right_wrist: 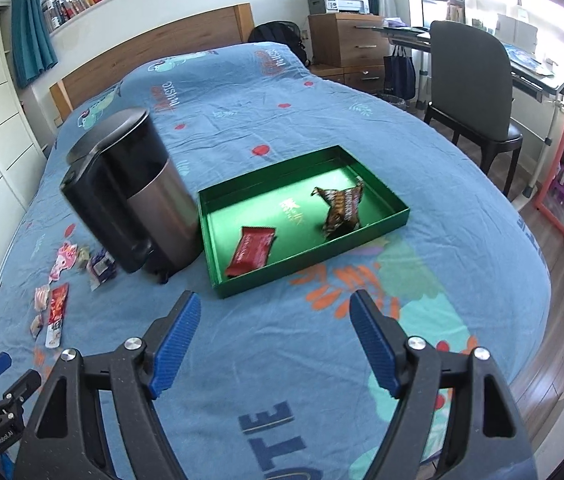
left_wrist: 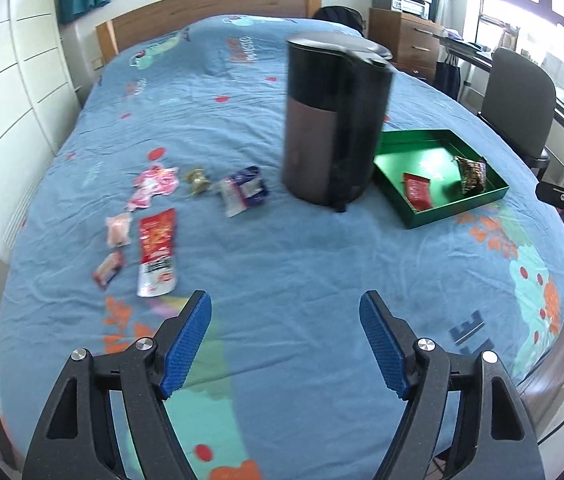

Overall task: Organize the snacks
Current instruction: 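Move both open tools back toward the remaining snacks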

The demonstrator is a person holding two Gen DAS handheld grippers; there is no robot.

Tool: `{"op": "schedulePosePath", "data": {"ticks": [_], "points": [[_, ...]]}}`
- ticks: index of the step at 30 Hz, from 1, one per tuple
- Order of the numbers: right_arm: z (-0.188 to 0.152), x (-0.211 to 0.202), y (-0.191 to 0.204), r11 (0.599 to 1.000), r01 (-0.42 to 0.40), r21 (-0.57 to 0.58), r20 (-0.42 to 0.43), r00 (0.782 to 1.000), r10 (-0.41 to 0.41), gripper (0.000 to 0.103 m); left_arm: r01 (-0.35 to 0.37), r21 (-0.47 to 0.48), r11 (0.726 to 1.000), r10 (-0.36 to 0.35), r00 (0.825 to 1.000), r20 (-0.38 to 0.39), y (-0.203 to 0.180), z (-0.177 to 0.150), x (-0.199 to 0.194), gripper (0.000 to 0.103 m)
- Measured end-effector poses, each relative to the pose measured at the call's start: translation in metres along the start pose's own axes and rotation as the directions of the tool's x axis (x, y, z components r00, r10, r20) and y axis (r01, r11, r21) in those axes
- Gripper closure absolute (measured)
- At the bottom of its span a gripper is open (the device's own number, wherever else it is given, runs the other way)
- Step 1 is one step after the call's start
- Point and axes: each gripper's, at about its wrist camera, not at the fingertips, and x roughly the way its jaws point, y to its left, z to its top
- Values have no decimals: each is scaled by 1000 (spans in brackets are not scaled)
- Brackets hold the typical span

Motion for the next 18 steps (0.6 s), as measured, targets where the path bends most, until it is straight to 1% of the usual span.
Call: {"op": "schedulePosePath", "data": {"ticks": [5, 10, 12, 15, 18], "points": [[-17, -4, 35, 999, -23, -39, -22, 1000, 22, 0, -22, -58, 998, 23, 1000, 11, 42, -15, -10, 31], [-38, 0, 77, 994, -87, -70, -42, 996, 85, 0, -63, -114, 991, 63, 998, -6, 88, -34, -12, 31], [-46, 5, 93, 991, -104, -86, -61, 993, 99, 0, -92, -147, 985, 90, 996, -20, 110, -42, -10, 31], [-56, 13, 121, 985, -134, -110, -90, 988, 124, 0, -113, -185, 976, 109, 994, -31, 135, -53, -8, 31], [-64, 23, 152, 973, -167, -158, -120, 982, 149, 0, -132, -225, 965, 125, 991, -46, 158, -64, -4, 31]]}}
